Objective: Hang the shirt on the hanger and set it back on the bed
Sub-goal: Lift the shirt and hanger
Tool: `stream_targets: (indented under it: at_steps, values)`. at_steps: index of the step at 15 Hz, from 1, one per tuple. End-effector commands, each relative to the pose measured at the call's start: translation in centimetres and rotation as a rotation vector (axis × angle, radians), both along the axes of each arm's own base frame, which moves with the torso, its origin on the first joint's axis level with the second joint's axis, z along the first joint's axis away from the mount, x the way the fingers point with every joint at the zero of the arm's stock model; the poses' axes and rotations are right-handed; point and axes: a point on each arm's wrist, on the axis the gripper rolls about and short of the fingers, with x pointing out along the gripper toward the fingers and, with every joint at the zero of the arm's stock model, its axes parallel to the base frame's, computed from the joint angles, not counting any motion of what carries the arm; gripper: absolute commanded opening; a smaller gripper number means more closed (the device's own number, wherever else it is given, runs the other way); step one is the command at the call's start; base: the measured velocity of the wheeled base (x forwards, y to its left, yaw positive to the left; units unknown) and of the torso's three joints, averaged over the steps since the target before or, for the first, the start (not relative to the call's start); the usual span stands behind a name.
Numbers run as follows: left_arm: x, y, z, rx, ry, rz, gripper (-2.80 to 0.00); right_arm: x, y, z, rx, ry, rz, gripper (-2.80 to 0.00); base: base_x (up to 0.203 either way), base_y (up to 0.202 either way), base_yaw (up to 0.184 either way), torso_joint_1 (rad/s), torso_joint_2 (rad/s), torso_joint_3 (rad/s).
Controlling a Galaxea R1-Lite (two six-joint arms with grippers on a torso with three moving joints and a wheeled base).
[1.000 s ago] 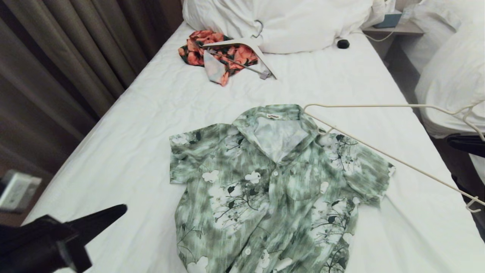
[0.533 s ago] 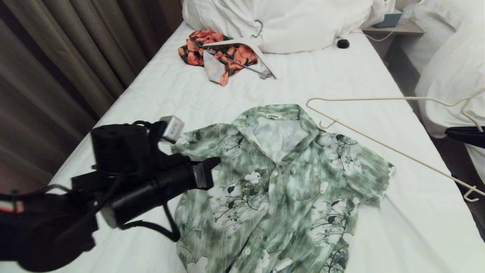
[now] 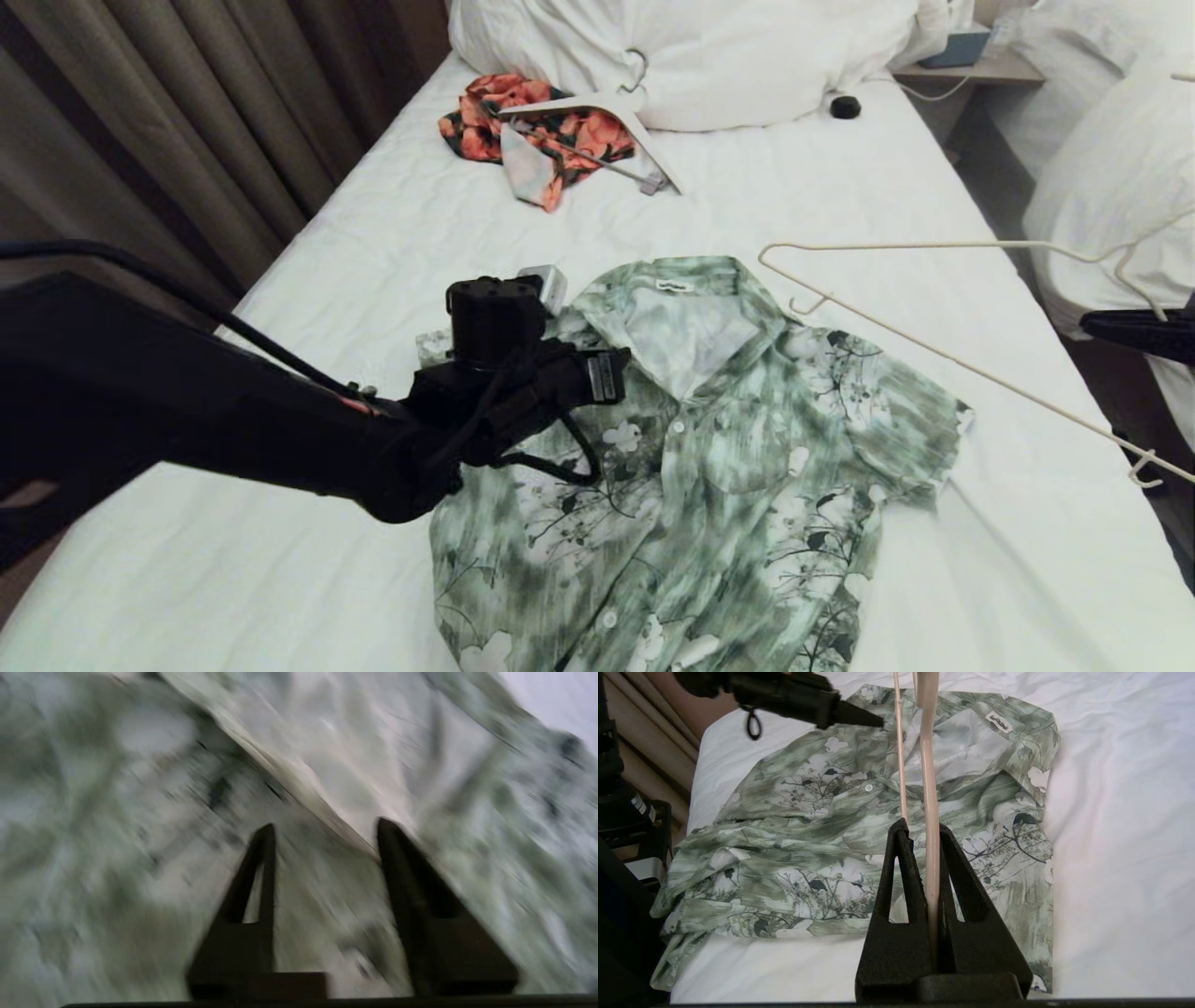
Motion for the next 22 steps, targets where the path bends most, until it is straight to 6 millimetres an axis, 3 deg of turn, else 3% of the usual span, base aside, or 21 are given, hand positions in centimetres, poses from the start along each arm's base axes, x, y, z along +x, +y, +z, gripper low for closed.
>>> stream_targets:
  at_steps: [1, 11, 12, 16, 18, 22]
  values:
    - [1.8, -0.2, -1.0, 0.005, 0.003, 0.027, 0.00, 0.5, -0.2, -0.5, 0.005, 0.002, 0.007, -2.80, 0.000, 0.000, 0.000, 0.000, 0.00, 0.000]
    - [5.7, -1.3, -1.2, -0.004, -0.066, 0.064, 0.00, 0.9, -0.2, -1.0, 0.009, 0.009, 0.015, -2.80, 0.000, 0.000, 0.000, 0.000, 0.00, 0.000]
    - [5.9, -1.4, -1.5, 0.000, -0.064, 0.079, -2.80, 0.9, -0.2, -1.0, 0.009, 0.010, 0.015, -2.80, 0.000, 0.000, 0.000, 0.000, 0.00, 0.000]
    - [6.1, -1.4, -2.0, 0.007, -0.056, 0.085, -2.80, 1.0, -0.3, -1.3, 0.013, 0.017, 0.015, -2.80, 0.000, 0.000, 0.000, 0.000, 0.00, 0.000]
    - [6.1, -1.4, -1.2, -0.005, -0.076, 0.088, -2.80, 1.3, -0.3, -1.6, 0.017, 0.027, 0.018, -2.80, 0.000, 0.000, 0.000, 0.000, 0.00, 0.000]
    - [4.6, 0.0, 3.5, -0.063, -0.155, 0.101, -2.80, 2.5, 0.2, -2.2, 0.026, 0.046, 0.048, -2.80, 0.000, 0.000, 0.000, 0.000, 0.00, 0.000]
